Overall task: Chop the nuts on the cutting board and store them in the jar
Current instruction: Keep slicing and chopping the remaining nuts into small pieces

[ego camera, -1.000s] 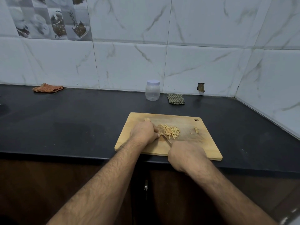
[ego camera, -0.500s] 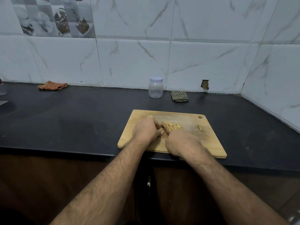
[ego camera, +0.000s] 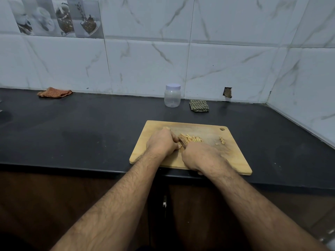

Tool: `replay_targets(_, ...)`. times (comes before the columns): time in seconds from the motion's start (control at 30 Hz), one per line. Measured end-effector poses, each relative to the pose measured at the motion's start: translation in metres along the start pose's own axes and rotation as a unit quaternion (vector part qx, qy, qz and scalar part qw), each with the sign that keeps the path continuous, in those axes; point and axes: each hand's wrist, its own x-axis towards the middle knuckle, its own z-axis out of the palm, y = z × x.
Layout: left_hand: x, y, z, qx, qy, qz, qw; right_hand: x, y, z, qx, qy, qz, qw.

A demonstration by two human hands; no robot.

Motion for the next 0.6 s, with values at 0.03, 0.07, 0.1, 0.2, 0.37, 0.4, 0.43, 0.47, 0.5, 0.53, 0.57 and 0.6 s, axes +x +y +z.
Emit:
replay_targets(0.03,0.000,0.000,0.000,-0.001,0.000,-0.001,1.000,0.000,0.000,0.000,0.000,-0.003,-0.002,1.000)
replay_targets(0.07,-0.001,0.000,0.000,-0.002,-0.001,-0.003,1.000,-0.002,0.001,0.000,-0.002,-0.007,-0.003,1.000)
replay_targets(0.1,-0.001,0.001,-0.001,-0.002,-0.001,-0.003,1.000,-0.003,0.002,0.000,-0.007,-0.010,-0.004,1.000)
replay_targets(0.2,-0.002,0.000,-0.001,0.001,0.000,-0.002,1.000,-0.013,0.007,0.002,-0.025,-0.016,-0.010,1.000)
replay_targets(0.37,-0.004,0.001,-0.002,0.003,-0.002,0.007,1.000,-0.030,0.016,0.008,-0.048,-0.010,-0.014,0.999)
replay_targets(0.4,-0.005,0.001,-0.002,0.005,-0.003,0.008,1.000,-0.031,0.017,0.009,-0.046,-0.007,-0.012,0.999)
replay_targets(0.43,-0.005,0.001,-0.001,0.006,-0.005,0.007,1.000,-0.031,0.017,0.009,-0.042,-0.007,-0.010,0.999)
replay_targets(0.47,-0.005,0.001,-0.001,0.008,-0.005,0.006,1.000,-0.030,0.018,0.008,-0.037,-0.007,-0.008,0.999)
replay_targets(0.5,-0.004,0.001,-0.002,0.008,-0.005,0.005,1.000,-0.028,0.017,0.008,-0.035,-0.007,-0.006,0.999)
replay_targets(0.53,-0.005,0.002,-0.002,0.008,-0.006,0.003,1.000,-0.026,0.017,0.007,-0.035,-0.007,-0.005,0.999)
replay_targets(0.57,-0.005,0.002,-0.002,0.007,-0.006,0.000,1.000,-0.024,0.016,0.006,-0.035,-0.007,-0.004,0.999)
replay_targets(0.6,-0.004,0.002,-0.001,0.004,-0.007,-0.003,1.000,-0.021,0.015,0.005,-0.033,-0.008,-0.001,0.999)
